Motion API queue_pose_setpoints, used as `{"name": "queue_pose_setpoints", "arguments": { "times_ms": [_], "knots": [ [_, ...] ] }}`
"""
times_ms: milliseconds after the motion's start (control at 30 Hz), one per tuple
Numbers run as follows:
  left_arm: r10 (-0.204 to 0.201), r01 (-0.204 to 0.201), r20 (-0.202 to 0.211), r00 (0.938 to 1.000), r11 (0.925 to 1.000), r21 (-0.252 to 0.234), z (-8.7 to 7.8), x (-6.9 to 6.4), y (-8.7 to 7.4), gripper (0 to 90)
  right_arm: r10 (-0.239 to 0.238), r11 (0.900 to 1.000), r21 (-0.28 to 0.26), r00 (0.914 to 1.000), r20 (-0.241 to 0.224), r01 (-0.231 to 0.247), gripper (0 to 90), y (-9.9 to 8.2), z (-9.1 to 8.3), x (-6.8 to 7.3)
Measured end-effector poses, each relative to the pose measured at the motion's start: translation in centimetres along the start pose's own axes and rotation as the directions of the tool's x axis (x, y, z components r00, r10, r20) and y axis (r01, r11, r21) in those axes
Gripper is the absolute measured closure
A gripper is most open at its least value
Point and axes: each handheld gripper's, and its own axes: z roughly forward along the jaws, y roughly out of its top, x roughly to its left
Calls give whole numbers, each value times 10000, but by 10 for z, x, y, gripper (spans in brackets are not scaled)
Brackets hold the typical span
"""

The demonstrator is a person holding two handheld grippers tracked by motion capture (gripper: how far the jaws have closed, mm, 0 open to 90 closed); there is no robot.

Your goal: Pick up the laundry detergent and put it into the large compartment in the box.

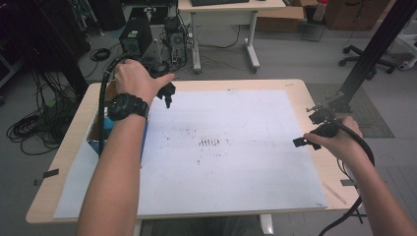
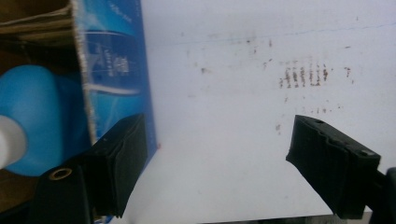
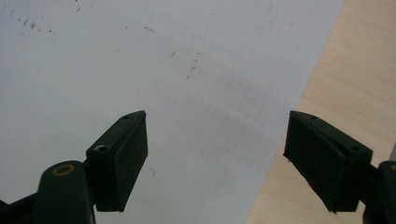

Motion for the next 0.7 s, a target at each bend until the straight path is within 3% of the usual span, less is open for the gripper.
{"name": "queue_pose_setpoints", "arguments": {
  "times_ms": [133,167,200,367,700],
  "knots": [
    [291,-290,251,9993,9996,-67,8,-23,2,192,-82,10000,15,10000,-28,82,217,1,0,3],
    [291,-290,251,9993,9996,-67,8,-23,2,191,-97,10000,17,9999,-35,97,217,1,0,4],
    [441,-443,389,9983,9990,44,12,-32,3,192,-101,9999,27,9999,-37,101,217,1,0,5],
    [695,-705,512,9963,9974,165,21,-51,4,192,-109,9999,6,9999,-27,109,217,-1,-1,4],
    [795,-799,590,9951,9968,43,27,-70,3,185,-77,10000,-24,10000,-35,77,217,-2,-2,1]
  ]
}}
